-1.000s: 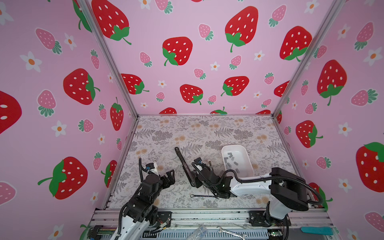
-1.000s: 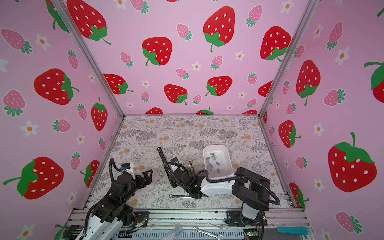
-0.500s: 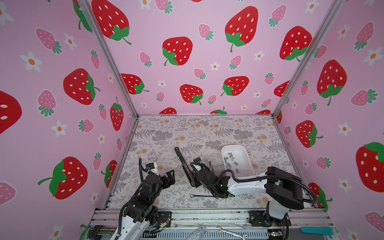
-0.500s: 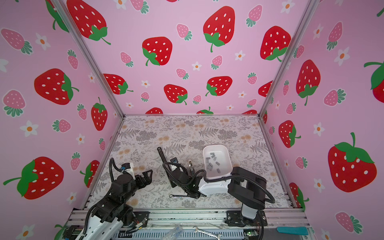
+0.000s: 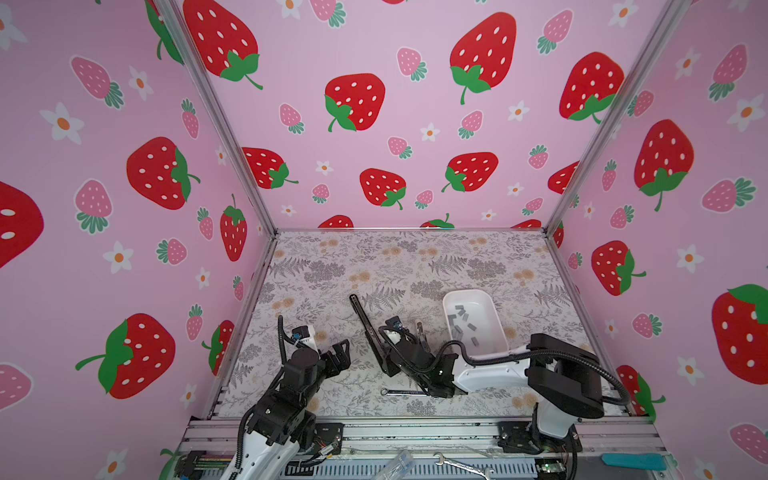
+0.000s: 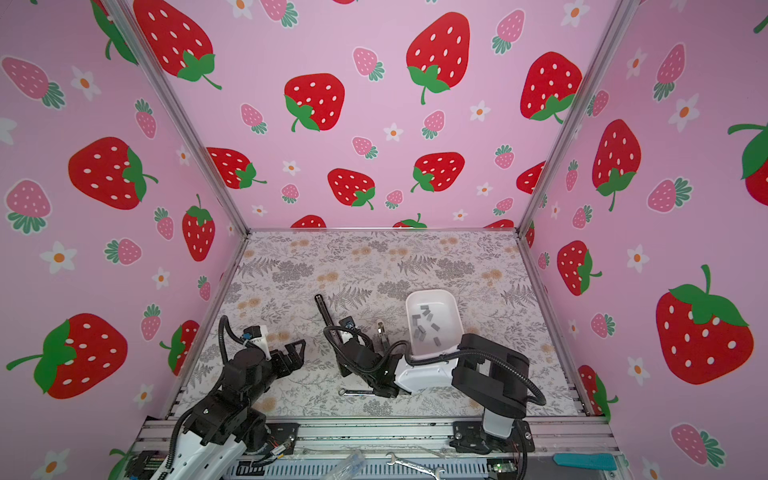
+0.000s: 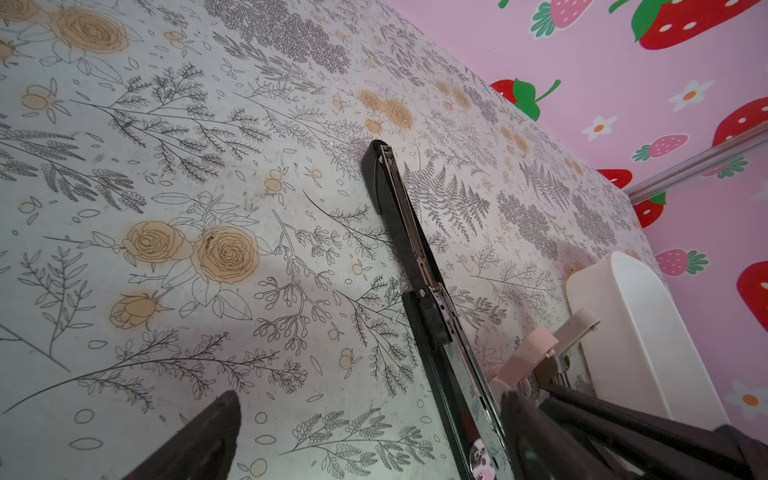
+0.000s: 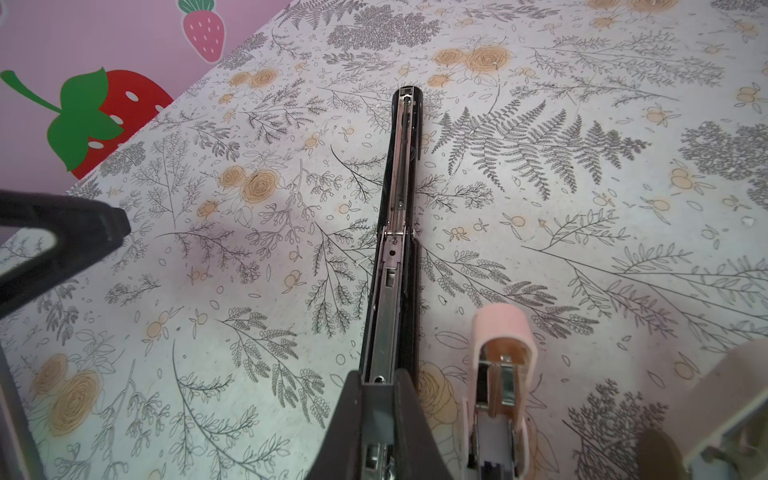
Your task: Load the staples into the stapler
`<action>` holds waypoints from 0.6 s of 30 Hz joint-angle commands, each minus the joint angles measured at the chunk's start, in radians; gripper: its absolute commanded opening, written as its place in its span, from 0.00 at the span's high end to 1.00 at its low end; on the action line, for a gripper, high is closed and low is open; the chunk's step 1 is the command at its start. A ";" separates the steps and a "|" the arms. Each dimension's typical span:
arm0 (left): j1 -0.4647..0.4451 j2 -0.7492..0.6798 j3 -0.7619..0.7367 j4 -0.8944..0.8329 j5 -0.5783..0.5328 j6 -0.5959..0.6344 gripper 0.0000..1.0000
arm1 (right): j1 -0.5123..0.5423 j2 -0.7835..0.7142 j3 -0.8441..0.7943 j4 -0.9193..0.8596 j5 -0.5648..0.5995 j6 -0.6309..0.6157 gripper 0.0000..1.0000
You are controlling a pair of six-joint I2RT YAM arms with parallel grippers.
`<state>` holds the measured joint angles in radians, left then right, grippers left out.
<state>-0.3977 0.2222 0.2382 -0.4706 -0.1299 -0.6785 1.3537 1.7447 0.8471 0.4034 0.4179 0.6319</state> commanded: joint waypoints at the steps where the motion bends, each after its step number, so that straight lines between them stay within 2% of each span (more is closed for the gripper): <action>1: -0.003 -0.008 -0.005 0.010 -0.005 -0.001 0.01 | 0.010 0.025 0.023 0.015 0.004 0.023 0.94; 18: -0.003 -0.012 -0.005 0.010 -0.004 0.000 0.01 | 0.013 0.075 0.052 0.009 -0.014 0.031 0.94</action>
<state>-0.3977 0.2222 0.2382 -0.4706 -0.1299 -0.6781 1.3594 1.8042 0.8730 0.4034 0.4030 0.6403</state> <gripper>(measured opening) 0.989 0.138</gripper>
